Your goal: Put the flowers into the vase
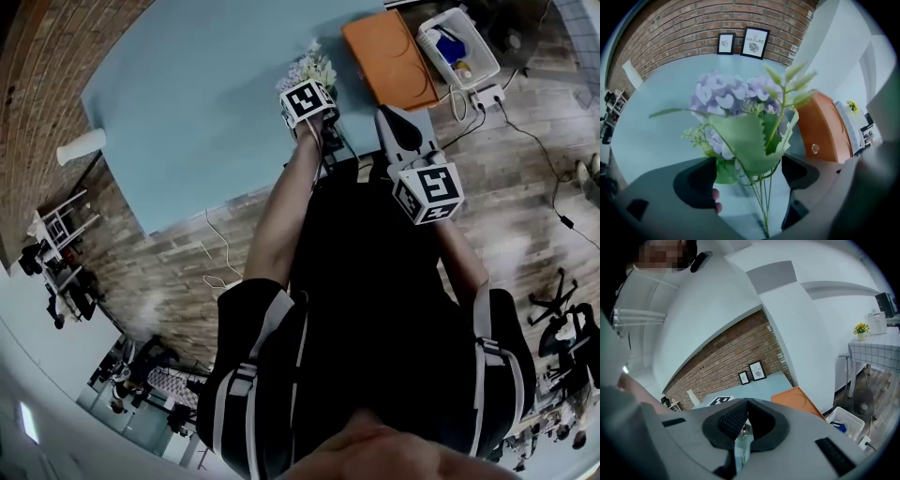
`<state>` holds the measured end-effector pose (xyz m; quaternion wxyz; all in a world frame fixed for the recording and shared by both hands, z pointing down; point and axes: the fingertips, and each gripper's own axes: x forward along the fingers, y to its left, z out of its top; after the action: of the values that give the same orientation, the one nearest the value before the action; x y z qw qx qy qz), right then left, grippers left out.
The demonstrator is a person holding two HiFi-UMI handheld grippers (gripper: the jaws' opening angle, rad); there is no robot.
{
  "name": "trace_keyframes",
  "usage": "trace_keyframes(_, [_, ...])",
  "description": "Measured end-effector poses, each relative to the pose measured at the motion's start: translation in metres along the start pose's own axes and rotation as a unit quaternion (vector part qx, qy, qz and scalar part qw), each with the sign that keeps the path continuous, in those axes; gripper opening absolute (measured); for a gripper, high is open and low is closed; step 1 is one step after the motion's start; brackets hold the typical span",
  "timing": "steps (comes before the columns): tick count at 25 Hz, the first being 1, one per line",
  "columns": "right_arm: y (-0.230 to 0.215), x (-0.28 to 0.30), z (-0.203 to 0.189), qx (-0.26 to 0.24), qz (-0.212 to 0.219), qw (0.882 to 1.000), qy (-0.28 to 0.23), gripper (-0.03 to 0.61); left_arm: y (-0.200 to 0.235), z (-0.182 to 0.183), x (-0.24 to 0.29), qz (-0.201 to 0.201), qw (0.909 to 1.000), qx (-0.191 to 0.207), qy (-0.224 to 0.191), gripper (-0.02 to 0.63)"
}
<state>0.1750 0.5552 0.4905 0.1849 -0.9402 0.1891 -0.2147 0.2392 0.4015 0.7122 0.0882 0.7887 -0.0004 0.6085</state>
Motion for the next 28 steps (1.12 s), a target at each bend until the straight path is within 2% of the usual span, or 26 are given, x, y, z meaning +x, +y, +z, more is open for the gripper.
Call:
trace_keyframes(4, [-0.009,-0.004,-0.002,0.004,-0.012,1.0,0.002,0.018,-0.001,-0.005,0.004,-0.003,0.9995,-0.018,0.025,0.452])
trace_keyframes(8, [-0.013,-0.003,-0.002,0.005,-0.015,1.0,0.001,0.018,0.001,-0.004,0.004,0.001,0.9993,-0.017,0.032,0.343])
trace_keyframes(14, [-0.016,-0.003,-0.001,0.001,-0.016,1.0,0.006,0.018,0.001,-0.005,0.001,-0.018,0.9987,-0.031,0.036,0.235])
trace_keyframes(17, [-0.019,-0.002,-0.002,0.0,-0.016,1.0,0.008,0.018,-0.002,0.0,-0.011,-0.05,0.9984,-0.025,0.006,0.227])
trace_keyframes(20, [-0.019,-0.001,-0.003,-0.003,-0.014,1.0,0.011,0.018,-0.008,0.014,-0.04,-0.1,0.9925,-0.016,-0.068,0.218])
trace_keyframes(22, [-0.018,0.0,-0.003,-0.005,-0.011,1.0,0.012,0.018,-0.011,0.03,-0.069,-0.133,0.9817,-0.011,-0.136,0.216])
trace_keyframes(24, [-0.016,0.001,-0.003,-0.007,-0.006,1.0,0.014,0.018,-0.015,0.048,-0.106,-0.159,0.9639,0.008,-0.214,0.216])
trace_keyframes(26, [-0.013,0.002,-0.003,-0.011,0.0,1.0,0.014,0.018,-0.022,0.067,-0.149,-0.171,0.9378,0.049,-0.298,0.216])
trace_keyframes(28, [-0.009,0.002,-0.001,-0.017,0.007,1.0,0.011,0.018,-0.03,0.081,-0.198,-0.174,0.9029,0.093,-0.382,0.216])
